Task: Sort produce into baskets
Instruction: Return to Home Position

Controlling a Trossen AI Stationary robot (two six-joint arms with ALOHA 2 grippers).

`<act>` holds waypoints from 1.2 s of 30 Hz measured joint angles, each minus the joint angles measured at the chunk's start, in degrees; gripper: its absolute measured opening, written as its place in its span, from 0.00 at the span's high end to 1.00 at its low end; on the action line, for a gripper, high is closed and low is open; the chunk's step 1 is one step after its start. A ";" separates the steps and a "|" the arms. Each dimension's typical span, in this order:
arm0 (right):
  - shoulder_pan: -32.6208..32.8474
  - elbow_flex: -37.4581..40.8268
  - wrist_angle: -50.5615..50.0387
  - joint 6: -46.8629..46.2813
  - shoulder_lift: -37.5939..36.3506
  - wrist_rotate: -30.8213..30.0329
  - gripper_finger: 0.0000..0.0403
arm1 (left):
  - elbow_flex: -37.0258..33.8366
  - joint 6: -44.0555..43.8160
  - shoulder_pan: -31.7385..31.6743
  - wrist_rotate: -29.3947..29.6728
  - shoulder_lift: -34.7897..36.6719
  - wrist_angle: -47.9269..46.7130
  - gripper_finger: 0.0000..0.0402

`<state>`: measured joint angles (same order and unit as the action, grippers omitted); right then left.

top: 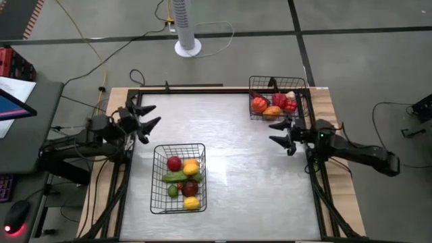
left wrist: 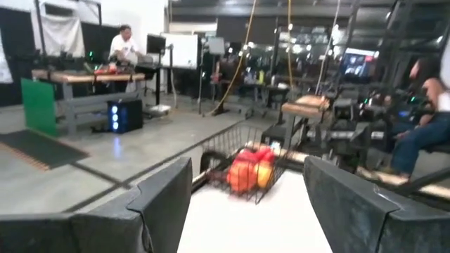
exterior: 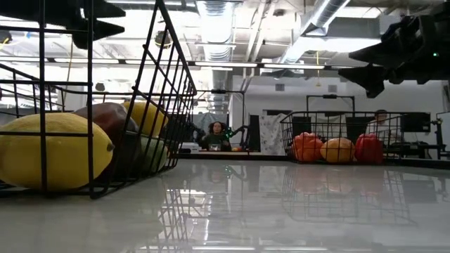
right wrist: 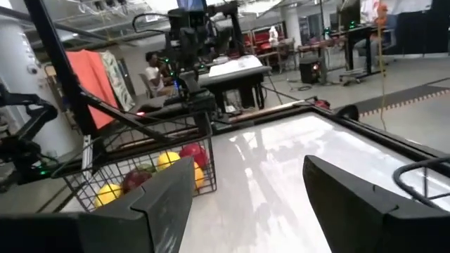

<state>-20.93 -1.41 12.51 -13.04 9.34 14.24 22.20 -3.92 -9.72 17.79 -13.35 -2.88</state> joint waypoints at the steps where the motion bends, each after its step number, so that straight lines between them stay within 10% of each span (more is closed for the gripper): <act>1: -0.33 0.00 -1.14 -0.02 -1.34 -0.01 0.28 | -0.02 -0.14 0.00 0.08 0.03 -0.85 0.36; 11: -2.41 -10.29 -24.96 4.74 -9.23 -0.50 0.28 | -7.36 0.41 0.00 -0.05 0.23 2.82 0.36; 36: -2.27 0.90 -8.37 0.86 -9.24 -2.14 0.28 | -19.11 -3.24 0.09 -10.79 13.09 4.86 0.36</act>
<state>-23.20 -0.51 4.14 -12.19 0.10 12.10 3.08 -7.16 -9.63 7.00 -0.26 1.99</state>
